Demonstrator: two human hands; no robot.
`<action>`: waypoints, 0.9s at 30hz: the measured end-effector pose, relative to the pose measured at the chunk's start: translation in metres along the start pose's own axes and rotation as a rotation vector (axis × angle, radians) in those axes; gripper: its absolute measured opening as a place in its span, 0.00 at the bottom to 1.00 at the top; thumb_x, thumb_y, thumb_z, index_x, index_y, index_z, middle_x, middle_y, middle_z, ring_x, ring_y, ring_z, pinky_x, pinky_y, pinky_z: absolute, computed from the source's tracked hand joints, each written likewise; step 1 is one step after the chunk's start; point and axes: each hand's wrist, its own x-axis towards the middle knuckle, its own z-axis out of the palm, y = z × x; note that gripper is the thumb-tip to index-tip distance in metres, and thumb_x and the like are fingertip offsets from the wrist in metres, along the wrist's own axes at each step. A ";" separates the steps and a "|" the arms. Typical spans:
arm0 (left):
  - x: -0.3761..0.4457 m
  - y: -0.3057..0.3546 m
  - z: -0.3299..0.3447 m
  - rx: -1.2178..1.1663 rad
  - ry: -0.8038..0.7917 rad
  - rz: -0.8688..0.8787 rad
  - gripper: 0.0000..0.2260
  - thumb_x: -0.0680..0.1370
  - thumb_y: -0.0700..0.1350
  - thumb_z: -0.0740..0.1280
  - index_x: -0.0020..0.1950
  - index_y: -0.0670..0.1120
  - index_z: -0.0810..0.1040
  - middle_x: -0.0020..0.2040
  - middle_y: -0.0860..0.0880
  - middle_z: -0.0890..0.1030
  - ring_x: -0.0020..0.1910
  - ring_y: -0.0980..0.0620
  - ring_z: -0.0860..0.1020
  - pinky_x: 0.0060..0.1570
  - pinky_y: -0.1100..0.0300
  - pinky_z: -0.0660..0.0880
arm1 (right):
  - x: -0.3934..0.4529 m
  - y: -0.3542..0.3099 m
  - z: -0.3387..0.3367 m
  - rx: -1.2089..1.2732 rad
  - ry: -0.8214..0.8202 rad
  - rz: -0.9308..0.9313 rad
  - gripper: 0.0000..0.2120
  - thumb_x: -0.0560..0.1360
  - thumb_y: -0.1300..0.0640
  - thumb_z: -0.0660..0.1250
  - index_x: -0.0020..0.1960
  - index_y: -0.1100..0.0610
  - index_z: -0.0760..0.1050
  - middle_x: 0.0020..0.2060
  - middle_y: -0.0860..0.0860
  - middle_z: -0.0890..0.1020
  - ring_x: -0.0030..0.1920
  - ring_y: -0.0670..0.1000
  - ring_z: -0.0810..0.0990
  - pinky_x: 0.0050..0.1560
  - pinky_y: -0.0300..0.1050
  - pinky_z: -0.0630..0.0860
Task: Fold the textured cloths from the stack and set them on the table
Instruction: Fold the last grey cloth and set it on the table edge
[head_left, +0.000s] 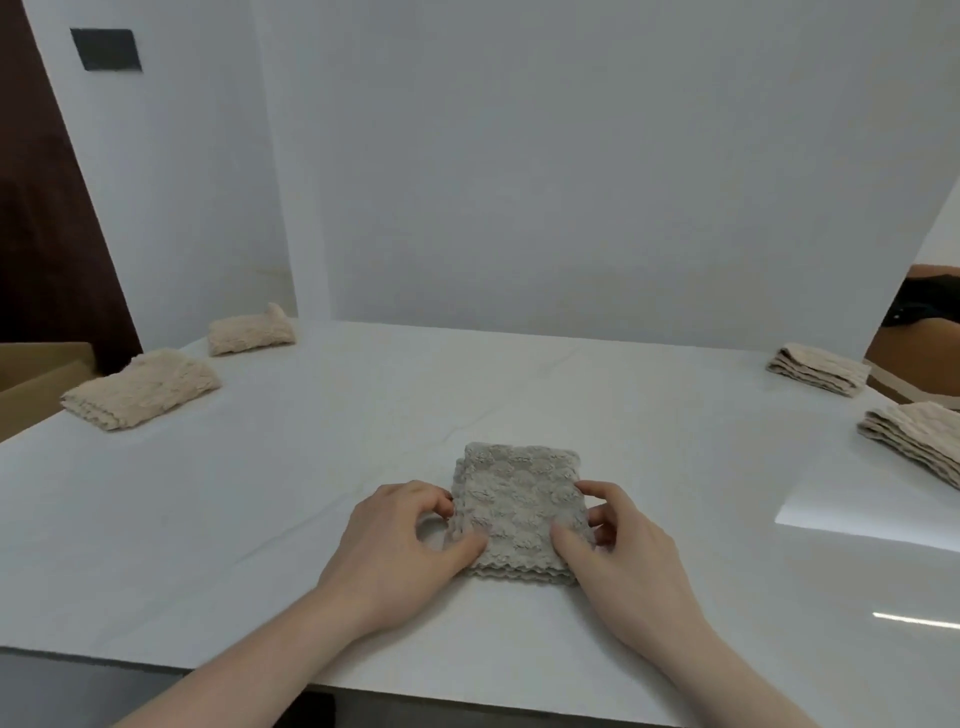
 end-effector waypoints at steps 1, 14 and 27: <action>0.000 -0.001 0.001 0.014 -0.006 0.032 0.19 0.69 0.73 0.65 0.46 0.60 0.77 0.52 0.68 0.78 0.58 0.63 0.72 0.61 0.59 0.70 | 0.001 0.001 0.001 0.007 0.005 0.000 0.19 0.72 0.42 0.70 0.61 0.37 0.72 0.44 0.39 0.81 0.48 0.38 0.78 0.60 0.50 0.75; -0.001 0.030 -0.024 0.000 -0.205 -0.099 0.09 0.79 0.59 0.67 0.51 0.55 0.77 0.53 0.63 0.76 0.59 0.63 0.69 0.59 0.73 0.63 | 0.009 -0.031 -0.016 -0.020 -0.106 0.247 0.21 0.72 0.46 0.73 0.63 0.39 0.74 0.44 0.36 0.79 0.51 0.40 0.78 0.58 0.43 0.74; -0.046 0.198 -0.156 -0.434 -0.160 -0.741 0.06 0.77 0.46 0.72 0.50 0.49 0.76 0.46 0.52 0.82 0.33 0.61 0.77 0.34 0.67 0.71 | -0.024 -0.163 -0.152 0.345 -0.297 0.576 0.12 0.74 0.55 0.74 0.57 0.48 0.78 0.49 0.47 0.84 0.42 0.48 0.86 0.43 0.44 0.83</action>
